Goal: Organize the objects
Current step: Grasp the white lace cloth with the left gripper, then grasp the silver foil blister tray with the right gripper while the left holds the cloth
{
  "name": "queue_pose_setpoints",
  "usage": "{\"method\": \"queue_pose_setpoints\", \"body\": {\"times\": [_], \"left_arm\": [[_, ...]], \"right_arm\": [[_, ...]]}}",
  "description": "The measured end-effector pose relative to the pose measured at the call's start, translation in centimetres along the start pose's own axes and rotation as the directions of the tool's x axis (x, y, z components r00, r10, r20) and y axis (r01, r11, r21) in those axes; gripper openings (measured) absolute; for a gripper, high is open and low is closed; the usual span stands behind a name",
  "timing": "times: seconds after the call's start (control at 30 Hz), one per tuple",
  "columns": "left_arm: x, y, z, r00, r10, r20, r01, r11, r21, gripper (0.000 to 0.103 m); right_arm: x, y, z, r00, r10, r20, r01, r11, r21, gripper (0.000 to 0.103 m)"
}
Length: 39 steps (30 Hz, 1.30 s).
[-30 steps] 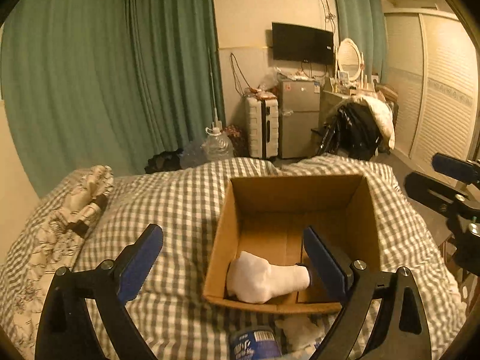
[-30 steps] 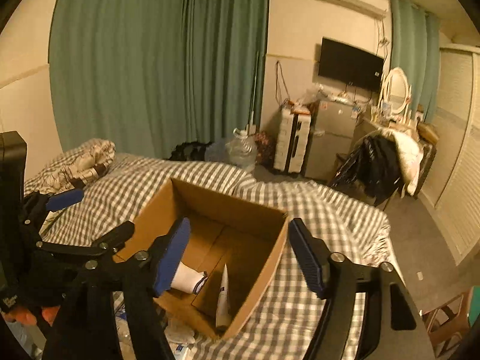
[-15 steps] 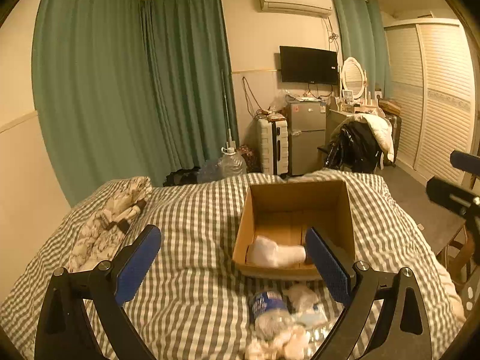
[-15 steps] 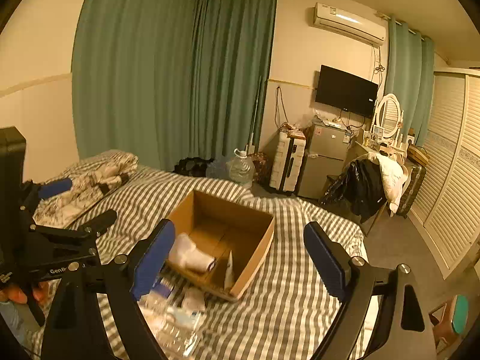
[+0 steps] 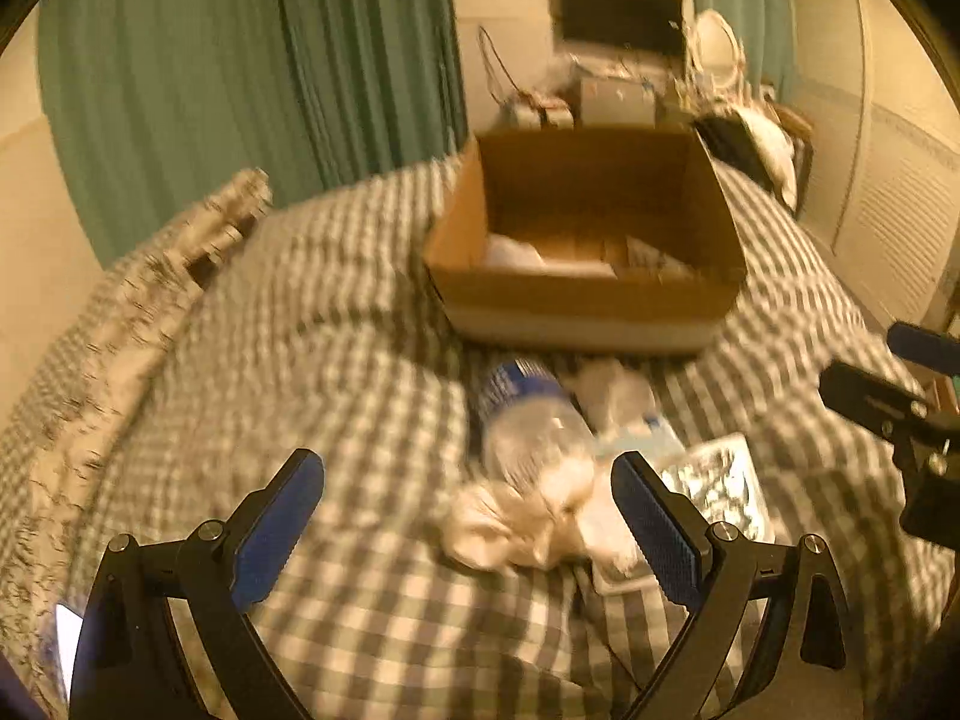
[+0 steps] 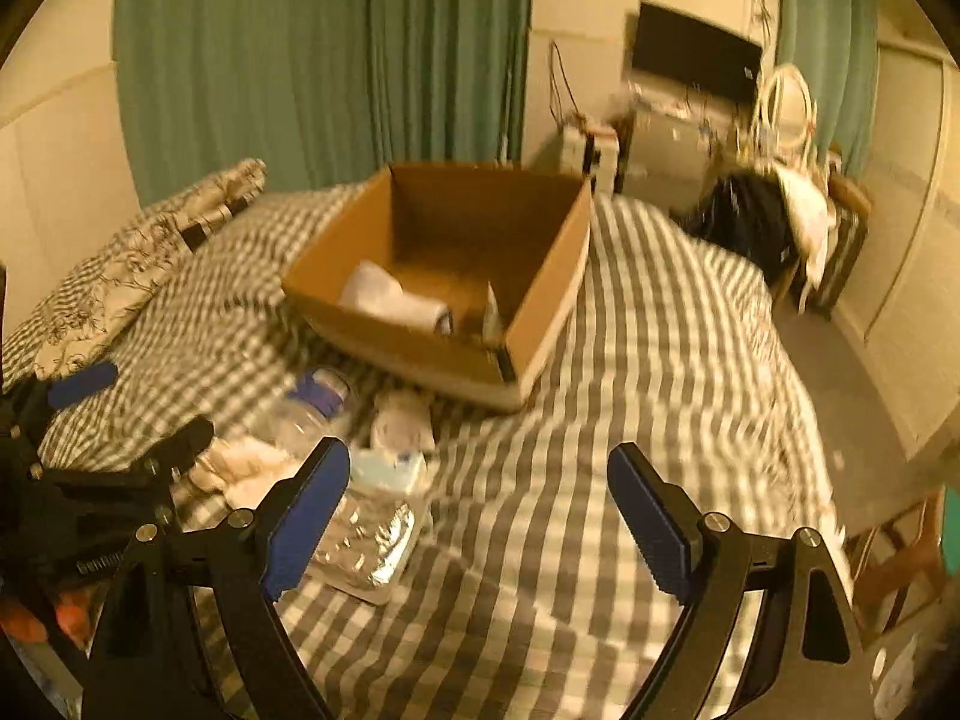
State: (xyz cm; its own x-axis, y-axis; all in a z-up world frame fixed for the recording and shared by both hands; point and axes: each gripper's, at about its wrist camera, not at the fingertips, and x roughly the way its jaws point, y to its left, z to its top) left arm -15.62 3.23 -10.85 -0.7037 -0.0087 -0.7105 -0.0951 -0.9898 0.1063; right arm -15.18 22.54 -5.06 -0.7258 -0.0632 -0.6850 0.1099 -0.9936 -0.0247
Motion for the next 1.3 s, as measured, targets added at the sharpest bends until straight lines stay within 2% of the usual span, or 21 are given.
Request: {"method": "queue_pose_setpoints", "body": {"times": [0.13,0.2,0.27,0.3,0.33,0.4,0.53,0.7,0.8,0.87,0.93,1.0,1.07,1.13,1.17,1.23,1.27,1.3], "left_arm": [[1.6,-1.7,-0.6,0.998,-0.041,-0.045,0.044,0.998,0.054,0.097],[2.4,-2.4,-0.7,0.994,-0.086,-0.073,0.091,0.993,0.069,0.088],[3.5,-3.1,-1.1,0.99,-0.098,-0.105,0.107,0.991,0.085,0.068],[4.2,-3.4,-1.3,0.986,-0.097,-0.135,0.11,0.989,0.094,0.045],[4.6,-3.5,-1.5,0.983,-0.098,-0.154,0.113,0.989,0.093,0.025],[4.5,-3.3,-1.5,0.984,-0.099,-0.15,0.112,0.99,0.081,0.019],[1.6,-2.6,-1.3,0.995,-0.074,-0.068,0.078,0.995,0.056,0.016],[-1.5,-0.2,-0.3,1.0,-0.027,-0.004,0.027,1.0,0.009,0.016],[-2.1,1.0,-0.1,1.0,0.014,0.013,-0.014,1.0,0.003,0.016],[-2.3,1.7,-0.2,1.0,0.019,0.014,-0.019,1.0,-0.01,0.016],[-2.0,2.3,-0.3,1.0,0.011,0.009,-0.011,1.0,-0.02,0.016],[-1.7,2.5,-0.5,1.0,0.007,0.003,-0.007,1.0,-0.024,0.016],[-1.4,2.8,-0.7,1.0,-0.001,-0.005,0.001,1.0,-0.03,0.016],[-1.4,2.9,-0.7,1.0,-0.008,-0.004,0.008,0.999,-0.036,0.016],[-1.4,3.0,-0.8,1.0,-0.012,-0.003,0.012,0.999,-0.037,0.016],[-1.5,3.1,-0.9,1.0,-0.016,-0.001,0.016,0.999,-0.037,0.016],[-1.4,3.1,-0.9,1.0,-0.018,-0.002,0.018,0.999,-0.037,0.016],[-1.4,3.1,-0.9,1.0,-0.018,-0.004,0.018,0.999,-0.039,0.016]], "right_arm": [[1.3,-0.4,-0.7,1.0,0.007,-0.024,-0.007,1.0,0.017,0.088],[1.7,-0.5,-1.0,0.999,0.017,-0.035,-0.016,1.0,0.025,0.088],[2.1,-0.6,-1.1,0.999,0.018,-0.047,-0.017,1.0,0.025,0.088],[2.3,-0.5,-1.2,0.999,0.015,-0.052,-0.014,1.0,0.024,0.088],[2.5,-0.3,-1.2,0.998,0.011,-0.055,-0.01,1.0,0.021,0.088],[2.5,0.1,-1.3,0.998,0.007,-0.057,-0.006,1.0,0.015,0.088],[2.4,0.7,-1.4,0.998,0.018,-0.066,-0.018,1.0,0.005,0.088],[4.4,2.4,-1.8,0.986,0.058,-0.154,-0.062,0.998,-0.023,0.088],[6.9,3.7,-2.1,0.967,0.1,-0.233,-0.109,0.994,-0.028,0.088],[9.4,4.5,-2.4,0.942,0.124,-0.312,-0.135,0.991,-0.015,0.088],[10.9,5.0,-2.7,0.926,0.109,-0.362,-0.125,0.992,-0.019,0.087],[10.7,5.5,-2.7,0.928,0.114,-0.354,-0.133,0.991,-0.029,0.078],[10.0,5.8,-2.9,0.932,0.124,-0.339,-0.146,0.988,-0.039,0.062],[9.0,5.8,-3.0,0.943,0.111,-0.314,-0.133,0.99,-0.047,0.053],[8.4,5.7,-3.0,0.948,0.113,-0.298,-0.132,0.99,-0.043,0.044],[7.1,5.4,-2.8,0.953,0.138,-0.268,-0.15,0.988,-0.025,0.039],[6.5,5.3,-2.7,0.955,0.153,-0.256,-0.162,0.987,-0.015,0.033],[5.8,5.2,-2.5,0.953,0.186,-0.238,-0.191,0.982,0.004,0.022]]}}
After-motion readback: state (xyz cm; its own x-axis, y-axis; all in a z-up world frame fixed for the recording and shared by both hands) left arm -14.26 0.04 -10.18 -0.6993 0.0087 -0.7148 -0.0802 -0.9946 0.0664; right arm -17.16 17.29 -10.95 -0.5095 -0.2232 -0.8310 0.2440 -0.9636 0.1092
